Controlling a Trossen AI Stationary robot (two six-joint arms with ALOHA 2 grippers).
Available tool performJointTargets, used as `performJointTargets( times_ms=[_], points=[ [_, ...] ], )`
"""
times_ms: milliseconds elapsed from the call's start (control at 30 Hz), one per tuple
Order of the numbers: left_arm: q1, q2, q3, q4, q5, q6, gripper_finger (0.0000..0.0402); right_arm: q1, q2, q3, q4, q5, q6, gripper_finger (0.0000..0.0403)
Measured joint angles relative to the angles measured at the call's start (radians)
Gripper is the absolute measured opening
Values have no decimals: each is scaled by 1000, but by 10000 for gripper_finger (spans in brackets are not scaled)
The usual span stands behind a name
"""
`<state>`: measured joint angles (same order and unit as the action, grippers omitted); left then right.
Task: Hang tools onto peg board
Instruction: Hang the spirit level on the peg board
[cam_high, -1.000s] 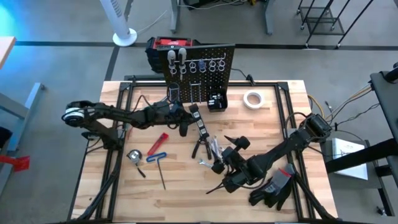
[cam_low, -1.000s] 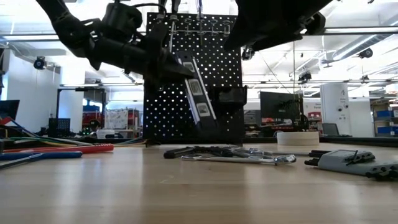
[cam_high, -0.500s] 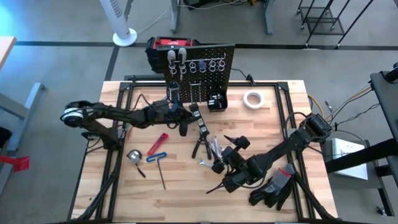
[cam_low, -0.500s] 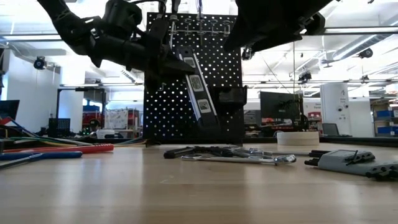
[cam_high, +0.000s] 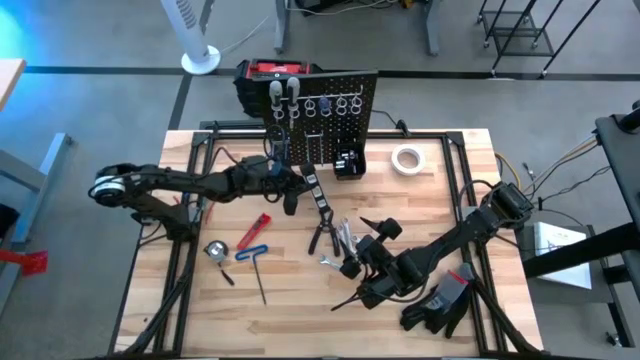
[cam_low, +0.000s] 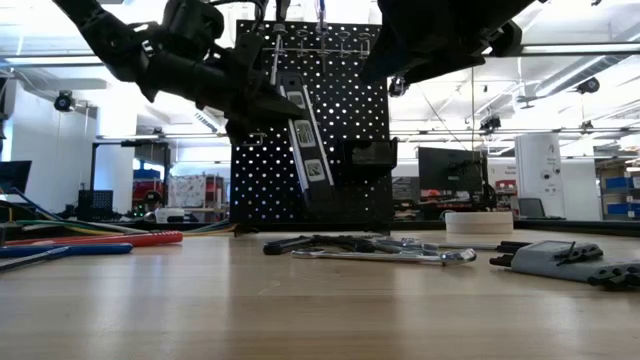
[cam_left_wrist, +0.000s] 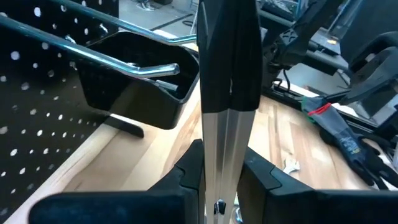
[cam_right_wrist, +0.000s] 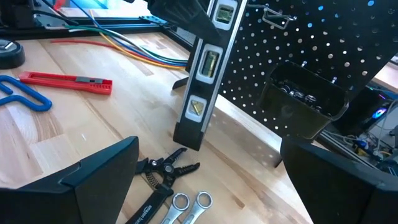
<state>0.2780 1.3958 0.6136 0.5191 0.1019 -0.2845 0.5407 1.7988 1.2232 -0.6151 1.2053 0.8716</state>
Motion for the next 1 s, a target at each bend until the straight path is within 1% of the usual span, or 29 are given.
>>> performJointTargets(
  times_ms=[267, 533, 700, 1000],
  points=[
    [22, 30, 0, -7, 39, -5, 41, 0, 0, 0, 3, 0, 0, 385],
    [34, 30, 1, 1, 65, -12, 41, 0, 0, 0, 4, 0, 0, 385],
    [34, 30, 27, -25, 65, 7, 41, -4, 0, 0, 7, 0, 0, 385],
    [38, 29, 81, -144, 66, 41, 41, -5, 0, 0, 11, -1, 0, 385]
  ],
)
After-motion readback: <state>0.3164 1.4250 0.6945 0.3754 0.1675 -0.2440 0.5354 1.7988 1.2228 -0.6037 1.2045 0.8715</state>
